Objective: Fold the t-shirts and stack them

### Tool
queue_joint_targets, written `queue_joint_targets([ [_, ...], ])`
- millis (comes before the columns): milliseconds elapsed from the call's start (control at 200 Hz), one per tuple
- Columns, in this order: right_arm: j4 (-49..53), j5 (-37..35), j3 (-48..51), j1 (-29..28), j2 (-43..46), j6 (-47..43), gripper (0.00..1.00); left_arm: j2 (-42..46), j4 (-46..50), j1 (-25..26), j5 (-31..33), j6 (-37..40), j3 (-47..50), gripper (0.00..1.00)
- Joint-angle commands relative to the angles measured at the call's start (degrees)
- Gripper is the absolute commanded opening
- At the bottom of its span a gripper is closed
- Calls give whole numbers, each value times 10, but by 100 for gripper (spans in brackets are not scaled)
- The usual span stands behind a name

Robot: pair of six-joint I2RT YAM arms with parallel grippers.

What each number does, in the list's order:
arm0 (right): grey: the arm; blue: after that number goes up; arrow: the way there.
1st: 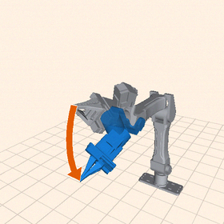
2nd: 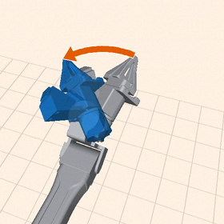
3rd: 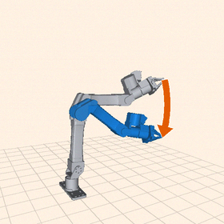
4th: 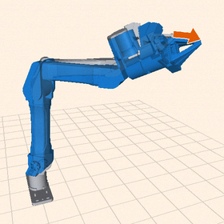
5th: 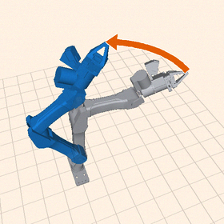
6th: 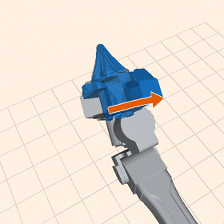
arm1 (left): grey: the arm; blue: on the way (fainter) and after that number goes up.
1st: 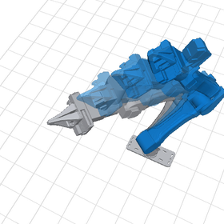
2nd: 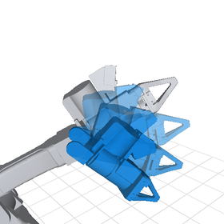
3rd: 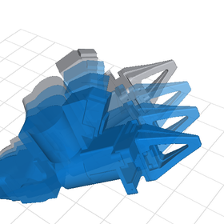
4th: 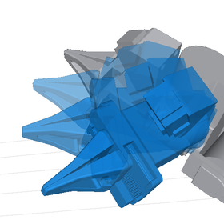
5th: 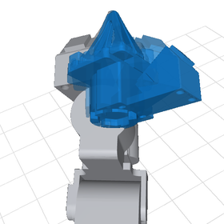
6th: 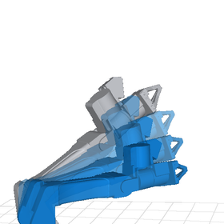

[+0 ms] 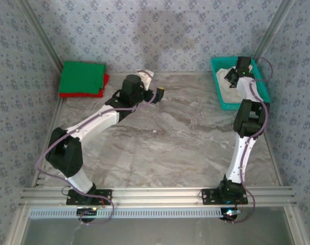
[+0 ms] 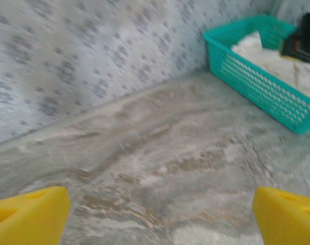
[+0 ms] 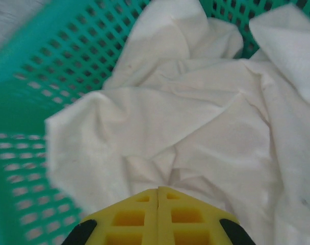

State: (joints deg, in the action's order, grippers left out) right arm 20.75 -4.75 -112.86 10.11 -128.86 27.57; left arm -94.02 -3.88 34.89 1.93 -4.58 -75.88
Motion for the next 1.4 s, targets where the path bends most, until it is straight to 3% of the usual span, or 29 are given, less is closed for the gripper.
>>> queue_joint_targets([
  [0, -61, -33, 33, -26, 119, -25, 0, 20, -41, -16, 15, -28, 15, 92],
  [345, -57, -115, 36, -95, 289, -131, 0, 88, -96, -31, 17, -35, 72, 92],
  [465, 16, -110, -48, -114, 288, -160, 0, 106, -103, -53, -6, -40, 79, 92],
  [545, 6, -111, -31, -108, 281, -149, 0, 113, -96, -61, -10, -31, 85, 92],
  [565, 9, -108, -25, -104, 276, -140, 2, 114, -97, -61, -10, -26, 89, 93],
  [620, 34, -86, -24, -84, 252, -121, 27, 113, -96, -61, -12, -17, 95, 94],
  [650, 51, -76, -29, -71, 237, -103, 35, 111, -91, -61, -17, -15, 94, 95],
  [929, 69, 4, -37, 5, 108, -21, 63, 94, -57, -55, -82, -30, 83, 96],
  [1054, 101, 42, -92, 27, 29, -1, 70, 78, -50, -46, -84, -32, 82, 96],
  [1394, 151, 105, -260, 33, -167, 30, 77, 39, -56, -34, -89, -32, 71, 97],
])
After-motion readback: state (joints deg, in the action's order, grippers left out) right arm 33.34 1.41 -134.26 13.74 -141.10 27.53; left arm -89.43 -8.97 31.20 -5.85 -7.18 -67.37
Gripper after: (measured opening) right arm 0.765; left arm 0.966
